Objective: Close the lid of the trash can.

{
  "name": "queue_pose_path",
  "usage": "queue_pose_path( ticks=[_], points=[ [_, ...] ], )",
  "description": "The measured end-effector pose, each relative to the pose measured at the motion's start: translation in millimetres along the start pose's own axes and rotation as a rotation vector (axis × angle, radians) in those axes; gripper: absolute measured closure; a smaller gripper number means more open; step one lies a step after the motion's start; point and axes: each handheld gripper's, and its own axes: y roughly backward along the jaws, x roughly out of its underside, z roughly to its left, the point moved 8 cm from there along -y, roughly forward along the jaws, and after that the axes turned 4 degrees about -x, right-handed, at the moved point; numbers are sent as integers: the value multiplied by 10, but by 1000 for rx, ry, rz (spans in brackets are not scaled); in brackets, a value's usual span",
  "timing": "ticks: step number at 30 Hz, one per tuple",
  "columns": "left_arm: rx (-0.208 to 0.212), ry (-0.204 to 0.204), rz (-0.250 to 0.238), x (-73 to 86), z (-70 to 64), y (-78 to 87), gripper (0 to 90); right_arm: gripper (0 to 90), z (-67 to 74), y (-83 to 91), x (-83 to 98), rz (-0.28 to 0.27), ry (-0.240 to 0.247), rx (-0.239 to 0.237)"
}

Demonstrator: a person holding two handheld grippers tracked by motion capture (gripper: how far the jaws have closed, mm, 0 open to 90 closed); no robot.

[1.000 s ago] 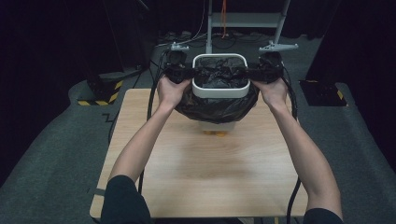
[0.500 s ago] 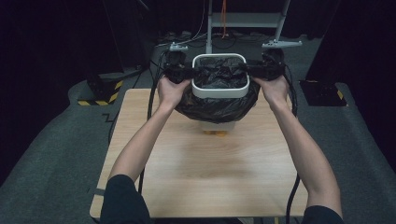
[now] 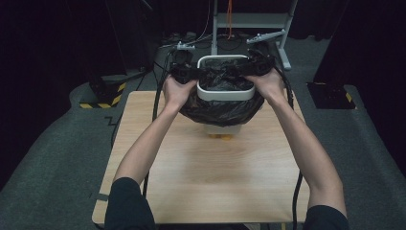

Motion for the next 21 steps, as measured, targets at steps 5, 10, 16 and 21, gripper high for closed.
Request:
queue_pose_path(
  ticks=[5, 10, 16, 21],
  points=[
    [9, 4, 9, 23, 7, -2, 429, 477, -143, -140, 2, 56, -16, 31],
    [2, -2, 30, 46, 22, 2, 428, 492, -285, -207, 32, 75, -14, 75],
    [0, 5, -9, -4, 38, 61, 417, 458, -194, -166, 33, 60, -3, 46],
    [3, -4, 1, -59, 9, 44, 356, 459, -66, 17, 60, 14, 27, 8]
  ],
)
